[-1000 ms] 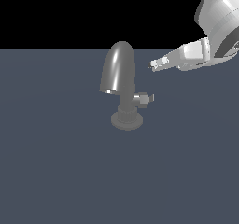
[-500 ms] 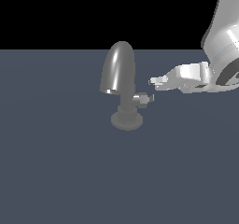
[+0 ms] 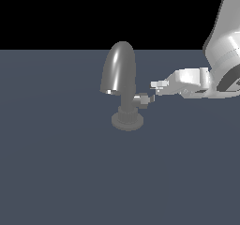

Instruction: Turn on the faucet by rotating a designated handle.

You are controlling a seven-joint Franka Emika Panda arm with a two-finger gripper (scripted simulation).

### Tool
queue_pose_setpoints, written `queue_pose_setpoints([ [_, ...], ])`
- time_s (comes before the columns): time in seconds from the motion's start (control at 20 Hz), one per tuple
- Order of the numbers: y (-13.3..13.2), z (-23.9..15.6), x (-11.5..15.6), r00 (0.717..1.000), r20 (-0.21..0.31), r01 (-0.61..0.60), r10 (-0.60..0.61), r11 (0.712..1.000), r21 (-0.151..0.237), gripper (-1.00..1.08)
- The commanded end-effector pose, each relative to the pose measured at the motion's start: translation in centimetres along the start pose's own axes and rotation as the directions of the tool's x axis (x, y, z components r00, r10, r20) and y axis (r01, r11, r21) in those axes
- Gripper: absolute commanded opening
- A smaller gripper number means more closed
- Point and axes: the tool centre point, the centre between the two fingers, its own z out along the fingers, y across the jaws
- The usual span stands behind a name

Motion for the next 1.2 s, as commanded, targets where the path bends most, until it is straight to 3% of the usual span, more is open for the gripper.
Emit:
queue_pose_setpoints([
  [0.0, 0.0, 0.0, 0.0, 1.0, 0.0, 0.0, 0.0, 1.0, 0.0, -1.0],
  [0.6, 1.6, 0.0, 5.5, 1.0, 0.0, 0.0, 0.0, 1.0, 0.0, -1.0],
  [0.65, 1.6, 0.0, 5.5, 1.0, 0.0, 0.0, 0.0, 1.0, 0.0, -1.0],
  [0.7, 1.5, 0.0, 3.3, 0.999, -0.005, 0.036, -0.035, 0.999, 0.002, -1.0],
  [1.15, -0.5, 0.0, 8.9, 1.0, -0.001, 0.009, -0.009, 1.0, 0.001, -1.0],
])
